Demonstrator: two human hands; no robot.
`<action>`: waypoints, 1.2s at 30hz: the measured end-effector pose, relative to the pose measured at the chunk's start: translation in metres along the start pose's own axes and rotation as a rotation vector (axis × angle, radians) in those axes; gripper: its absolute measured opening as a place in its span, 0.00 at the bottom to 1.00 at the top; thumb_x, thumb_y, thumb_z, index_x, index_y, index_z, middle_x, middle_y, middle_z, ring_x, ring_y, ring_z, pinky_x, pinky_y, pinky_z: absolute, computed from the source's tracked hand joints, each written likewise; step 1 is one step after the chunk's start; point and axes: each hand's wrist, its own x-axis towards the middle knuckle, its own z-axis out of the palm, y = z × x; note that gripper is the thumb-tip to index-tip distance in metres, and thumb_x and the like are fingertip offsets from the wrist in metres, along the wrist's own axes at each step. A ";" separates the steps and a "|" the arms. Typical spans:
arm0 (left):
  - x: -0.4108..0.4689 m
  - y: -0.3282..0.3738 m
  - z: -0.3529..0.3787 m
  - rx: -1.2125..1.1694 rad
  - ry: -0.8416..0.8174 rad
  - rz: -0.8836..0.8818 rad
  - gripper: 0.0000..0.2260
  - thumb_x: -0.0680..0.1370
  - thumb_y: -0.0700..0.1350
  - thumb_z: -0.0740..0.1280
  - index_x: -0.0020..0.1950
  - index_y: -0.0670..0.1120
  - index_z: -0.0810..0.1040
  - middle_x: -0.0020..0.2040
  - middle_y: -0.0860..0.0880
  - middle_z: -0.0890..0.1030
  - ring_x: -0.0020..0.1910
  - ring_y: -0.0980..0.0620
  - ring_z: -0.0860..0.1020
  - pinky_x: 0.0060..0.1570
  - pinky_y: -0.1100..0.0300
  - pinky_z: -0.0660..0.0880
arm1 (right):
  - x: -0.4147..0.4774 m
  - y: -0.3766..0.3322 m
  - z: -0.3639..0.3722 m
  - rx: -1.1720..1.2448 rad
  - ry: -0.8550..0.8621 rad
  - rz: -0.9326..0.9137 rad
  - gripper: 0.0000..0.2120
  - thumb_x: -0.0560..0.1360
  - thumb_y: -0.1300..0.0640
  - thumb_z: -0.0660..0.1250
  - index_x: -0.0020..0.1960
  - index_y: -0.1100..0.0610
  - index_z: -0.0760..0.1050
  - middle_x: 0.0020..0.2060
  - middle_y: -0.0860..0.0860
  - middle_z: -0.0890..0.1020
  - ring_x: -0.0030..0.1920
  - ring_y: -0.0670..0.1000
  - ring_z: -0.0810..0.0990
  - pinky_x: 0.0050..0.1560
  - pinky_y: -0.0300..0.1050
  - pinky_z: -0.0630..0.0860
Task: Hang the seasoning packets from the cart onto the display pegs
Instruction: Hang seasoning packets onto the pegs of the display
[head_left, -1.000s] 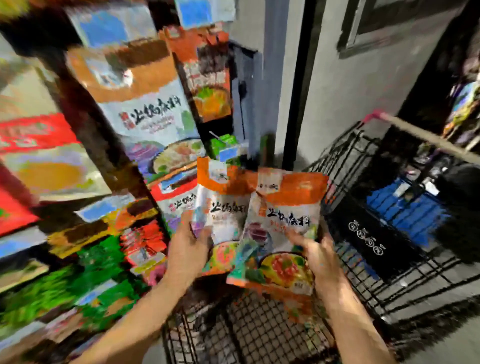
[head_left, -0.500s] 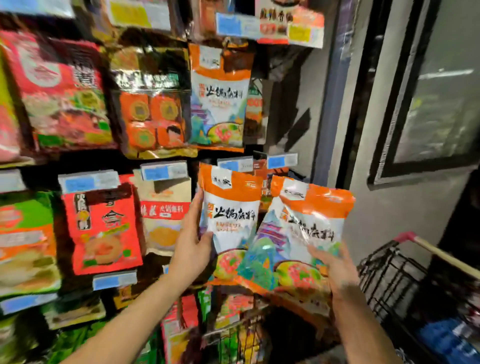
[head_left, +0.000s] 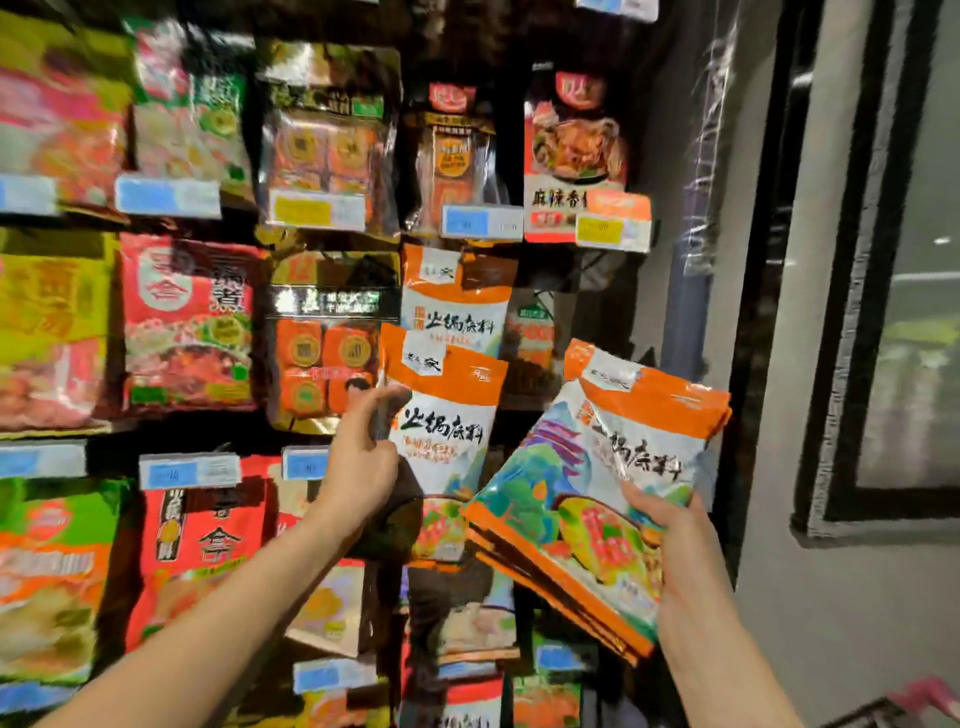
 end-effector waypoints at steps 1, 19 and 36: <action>0.005 0.003 0.000 0.033 0.011 0.014 0.26 0.72 0.22 0.58 0.62 0.46 0.77 0.61 0.51 0.79 0.64 0.59 0.75 0.67 0.64 0.68 | 0.004 -0.004 0.005 0.005 -0.009 -0.005 0.22 0.72 0.62 0.75 0.62 0.45 0.78 0.54 0.54 0.87 0.51 0.63 0.87 0.55 0.71 0.80; 0.128 0.058 0.004 -0.024 -0.108 0.188 0.32 0.80 0.31 0.63 0.79 0.58 0.64 0.75 0.62 0.65 0.70 0.70 0.63 0.42 0.81 0.70 | 0.054 -0.042 0.055 -0.017 -0.018 -0.108 0.22 0.75 0.58 0.75 0.66 0.44 0.75 0.51 0.52 0.88 0.46 0.61 0.88 0.44 0.61 0.84; 0.165 0.058 0.013 0.024 -0.059 0.045 0.34 0.77 0.43 0.72 0.80 0.57 0.62 0.70 0.56 0.75 0.54 0.57 0.80 0.53 0.53 0.79 | 0.058 -0.048 0.057 -0.080 -0.039 -0.131 0.22 0.76 0.59 0.74 0.66 0.46 0.73 0.51 0.53 0.88 0.47 0.62 0.88 0.56 0.70 0.80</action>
